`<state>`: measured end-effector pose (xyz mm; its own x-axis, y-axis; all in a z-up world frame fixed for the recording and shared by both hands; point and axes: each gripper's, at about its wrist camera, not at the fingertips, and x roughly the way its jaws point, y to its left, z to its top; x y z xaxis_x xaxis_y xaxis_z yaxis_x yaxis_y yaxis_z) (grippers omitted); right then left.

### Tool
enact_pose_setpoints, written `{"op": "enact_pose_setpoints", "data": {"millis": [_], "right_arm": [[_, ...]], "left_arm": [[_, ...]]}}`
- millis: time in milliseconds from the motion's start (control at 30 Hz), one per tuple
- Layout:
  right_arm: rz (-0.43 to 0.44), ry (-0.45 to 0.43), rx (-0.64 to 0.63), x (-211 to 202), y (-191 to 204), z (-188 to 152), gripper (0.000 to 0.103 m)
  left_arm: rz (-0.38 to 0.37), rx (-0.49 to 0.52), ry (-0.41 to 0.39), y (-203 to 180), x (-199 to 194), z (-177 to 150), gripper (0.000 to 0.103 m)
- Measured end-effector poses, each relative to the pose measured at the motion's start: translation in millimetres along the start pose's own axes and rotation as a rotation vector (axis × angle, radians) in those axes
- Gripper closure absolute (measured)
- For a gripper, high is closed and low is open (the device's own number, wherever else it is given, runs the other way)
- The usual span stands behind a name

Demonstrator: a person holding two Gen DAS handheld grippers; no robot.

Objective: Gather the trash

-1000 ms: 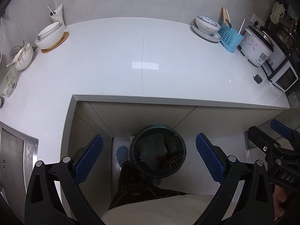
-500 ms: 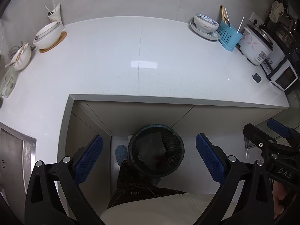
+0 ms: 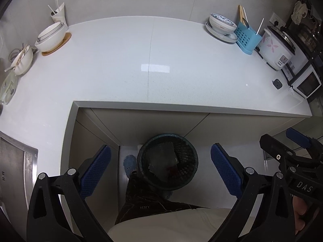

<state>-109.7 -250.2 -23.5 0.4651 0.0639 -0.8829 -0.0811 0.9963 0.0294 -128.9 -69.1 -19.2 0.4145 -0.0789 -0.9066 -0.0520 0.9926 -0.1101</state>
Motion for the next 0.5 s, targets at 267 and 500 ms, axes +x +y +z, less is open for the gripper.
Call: {"op": "enact_pose_setpoints", "data": {"millis": [267, 500], "right_arm": [[0.004, 0.012, 0.012, 3.2, -3.1, -0.3, 0.008], [0.01, 0.021, 0.007, 4.7, -1.9, -2.5, 0.008]], "left_arm": [[0.003, -0.005, 0.004, 0.8, 0.9, 0.6, 0.006], [0.022, -0.003, 0.004, 2.2, 0.4, 0.1, 0.006]]}}
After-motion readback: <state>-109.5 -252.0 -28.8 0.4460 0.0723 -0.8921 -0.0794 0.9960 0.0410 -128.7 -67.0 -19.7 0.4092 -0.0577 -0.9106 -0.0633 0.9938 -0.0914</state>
